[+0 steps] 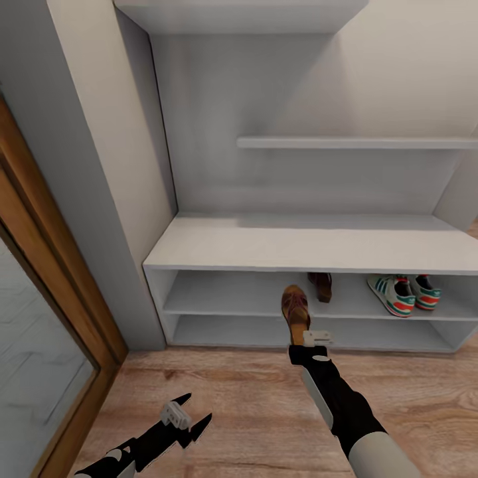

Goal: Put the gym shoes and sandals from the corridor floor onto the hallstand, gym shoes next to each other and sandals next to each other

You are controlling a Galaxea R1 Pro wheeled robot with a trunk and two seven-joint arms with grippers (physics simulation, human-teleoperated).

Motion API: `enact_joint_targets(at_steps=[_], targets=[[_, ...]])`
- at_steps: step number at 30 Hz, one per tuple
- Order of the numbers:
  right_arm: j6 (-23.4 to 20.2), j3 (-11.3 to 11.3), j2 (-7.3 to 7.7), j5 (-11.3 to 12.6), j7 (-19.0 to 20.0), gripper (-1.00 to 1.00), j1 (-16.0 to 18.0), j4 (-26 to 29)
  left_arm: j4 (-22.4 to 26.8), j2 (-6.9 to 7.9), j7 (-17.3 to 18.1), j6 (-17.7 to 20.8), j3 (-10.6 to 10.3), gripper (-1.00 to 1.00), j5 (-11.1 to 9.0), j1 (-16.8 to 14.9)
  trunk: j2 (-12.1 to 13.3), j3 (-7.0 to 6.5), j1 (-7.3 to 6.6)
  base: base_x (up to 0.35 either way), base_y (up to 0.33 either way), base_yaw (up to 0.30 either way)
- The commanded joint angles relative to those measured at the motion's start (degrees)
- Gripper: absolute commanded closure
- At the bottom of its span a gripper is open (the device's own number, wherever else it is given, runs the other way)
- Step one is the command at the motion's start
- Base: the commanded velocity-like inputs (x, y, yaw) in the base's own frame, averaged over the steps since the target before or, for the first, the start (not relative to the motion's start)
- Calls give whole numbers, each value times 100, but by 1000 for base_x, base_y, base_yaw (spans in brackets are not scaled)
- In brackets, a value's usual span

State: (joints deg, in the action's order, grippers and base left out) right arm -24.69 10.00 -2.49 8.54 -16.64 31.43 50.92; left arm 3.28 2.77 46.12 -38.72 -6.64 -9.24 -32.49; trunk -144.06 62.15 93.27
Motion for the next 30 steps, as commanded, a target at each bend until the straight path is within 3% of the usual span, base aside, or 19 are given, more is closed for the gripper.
enact_joint_targets(at_steps=[1, 6, 11, 14, 30], targets=[[-19, 20, 3, 53, -55, 100, 3, 11, -3, -4, 20, -13, -47, -100, -60, -3, -2, 5, 2, 318, 43, 0], [-20, 20, 3, 55, -52, 100, 3, 28, -8, -40, 13, -13, -52, -100, -60, -3, -2, 5, 2, 338, 13, 0], [-19, 20, 3, 59, -51, 100, 3, 47, -10, -194, -38, -8, -50, -100, -45, -3, -2, 5, 2, 332, -54, 0], [-19, 20, 3, 60, -51, 100, 3, 49, -11, -214, -51, -9, -48, -100, -43, -3, -2, 5, 2, 266, -141, 0], [-19, 18, 3, 60, -50, 100, 3, 49, -12, -224, -58, -4, -47, -100, -42, -3, -2, 5, 2, 66, -38, 0]])
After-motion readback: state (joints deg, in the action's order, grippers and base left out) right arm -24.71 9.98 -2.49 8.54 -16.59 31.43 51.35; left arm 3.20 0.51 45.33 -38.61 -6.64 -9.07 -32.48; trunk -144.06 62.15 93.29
